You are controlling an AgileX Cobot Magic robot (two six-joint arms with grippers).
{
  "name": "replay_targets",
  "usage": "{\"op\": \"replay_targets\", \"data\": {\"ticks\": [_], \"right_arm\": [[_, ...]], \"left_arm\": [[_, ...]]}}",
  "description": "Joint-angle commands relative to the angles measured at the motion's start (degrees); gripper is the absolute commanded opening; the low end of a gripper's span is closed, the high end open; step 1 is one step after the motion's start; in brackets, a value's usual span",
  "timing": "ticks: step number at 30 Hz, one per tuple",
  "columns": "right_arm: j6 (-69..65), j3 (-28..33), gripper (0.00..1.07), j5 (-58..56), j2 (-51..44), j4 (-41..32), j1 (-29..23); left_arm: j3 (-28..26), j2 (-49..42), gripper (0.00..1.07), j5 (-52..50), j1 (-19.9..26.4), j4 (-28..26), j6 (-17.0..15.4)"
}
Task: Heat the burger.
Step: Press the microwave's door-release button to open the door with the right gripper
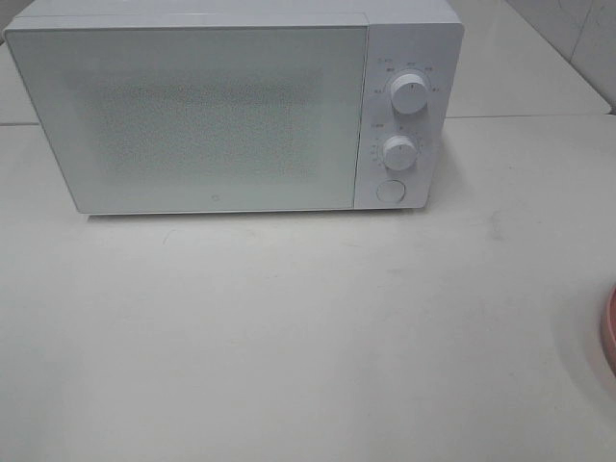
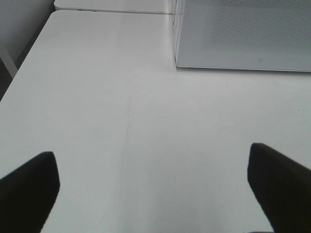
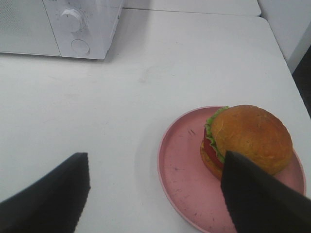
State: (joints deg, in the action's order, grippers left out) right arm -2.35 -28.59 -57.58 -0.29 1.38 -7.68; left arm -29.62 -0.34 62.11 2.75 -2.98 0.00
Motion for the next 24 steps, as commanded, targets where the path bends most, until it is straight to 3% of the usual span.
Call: {"op": "replay_targets", "data": {"ticks": [1,24], "right_arm": [[0.2,0.1,0.75,0.5,-1.5,0.1,0.2],[-0.3,-1.1,0.75,2.9,-1.4,-0.8,0.2]], "left_arm": [[0.1,-1.4,0.98,-0.9,-0.1,-0.5,0.0],[0.1,-1.4,0.98,-0.9,-0.1,-0.5,0.0]]}}
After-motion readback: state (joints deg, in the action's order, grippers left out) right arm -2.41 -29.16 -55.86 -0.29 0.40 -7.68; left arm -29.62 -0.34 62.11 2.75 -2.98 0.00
